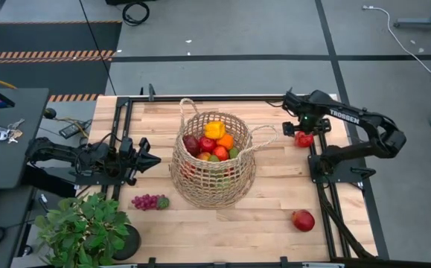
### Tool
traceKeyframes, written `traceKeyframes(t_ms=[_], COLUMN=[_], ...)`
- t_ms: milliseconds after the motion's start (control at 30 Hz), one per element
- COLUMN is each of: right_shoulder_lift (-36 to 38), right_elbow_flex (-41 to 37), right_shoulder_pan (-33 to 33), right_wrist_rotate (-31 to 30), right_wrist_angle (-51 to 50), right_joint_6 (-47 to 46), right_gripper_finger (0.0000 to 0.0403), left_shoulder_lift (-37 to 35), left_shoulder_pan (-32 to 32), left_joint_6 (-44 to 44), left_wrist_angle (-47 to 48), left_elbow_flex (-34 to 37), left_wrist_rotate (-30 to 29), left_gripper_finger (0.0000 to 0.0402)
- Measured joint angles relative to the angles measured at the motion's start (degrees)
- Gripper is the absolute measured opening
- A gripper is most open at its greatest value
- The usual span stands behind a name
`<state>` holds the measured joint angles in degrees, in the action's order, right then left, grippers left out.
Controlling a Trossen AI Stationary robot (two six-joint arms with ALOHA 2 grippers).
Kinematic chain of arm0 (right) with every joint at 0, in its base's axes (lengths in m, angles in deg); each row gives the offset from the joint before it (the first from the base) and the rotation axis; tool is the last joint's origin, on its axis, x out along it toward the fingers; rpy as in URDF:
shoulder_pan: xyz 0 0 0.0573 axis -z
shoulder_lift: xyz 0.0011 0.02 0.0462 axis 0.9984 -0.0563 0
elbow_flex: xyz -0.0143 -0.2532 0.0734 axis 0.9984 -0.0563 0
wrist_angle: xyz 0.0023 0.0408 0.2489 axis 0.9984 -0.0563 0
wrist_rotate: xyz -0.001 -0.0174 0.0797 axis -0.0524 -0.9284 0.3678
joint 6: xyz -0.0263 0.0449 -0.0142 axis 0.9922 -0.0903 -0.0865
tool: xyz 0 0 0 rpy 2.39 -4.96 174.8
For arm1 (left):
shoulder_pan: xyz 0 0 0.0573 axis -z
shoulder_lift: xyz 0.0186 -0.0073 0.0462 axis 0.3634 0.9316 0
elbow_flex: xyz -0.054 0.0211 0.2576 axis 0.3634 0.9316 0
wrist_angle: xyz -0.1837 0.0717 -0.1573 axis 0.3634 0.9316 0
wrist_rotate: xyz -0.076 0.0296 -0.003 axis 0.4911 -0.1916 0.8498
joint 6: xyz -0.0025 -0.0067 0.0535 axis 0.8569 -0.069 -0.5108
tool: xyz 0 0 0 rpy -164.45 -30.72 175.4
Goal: Build produce basket
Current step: Put the red apple into the brown basket
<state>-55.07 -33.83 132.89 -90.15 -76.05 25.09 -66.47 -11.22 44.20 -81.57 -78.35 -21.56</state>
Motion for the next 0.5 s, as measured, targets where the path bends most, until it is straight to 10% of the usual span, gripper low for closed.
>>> traceKeyframes(t_ms=[500], right_shoulder_lift=[8.22], right_elbow_flex=[-11.36], right_shoulder_pan=[0.21], right_wrist_rotate=[-3.75], right_wrist_angle=[12.42], right_joint_6=[-13.85], right_gripper_finger=[0.0394], left_shoulder_lift=[0.0], left_shoulder_pan=[0.0], left_joint_6=[0.01], left_wrist_angle=[0.0], left_elbow_flex=[-0.01], left_wrist_rotate=[-0.01], left_gripper_finger=[0.0034])
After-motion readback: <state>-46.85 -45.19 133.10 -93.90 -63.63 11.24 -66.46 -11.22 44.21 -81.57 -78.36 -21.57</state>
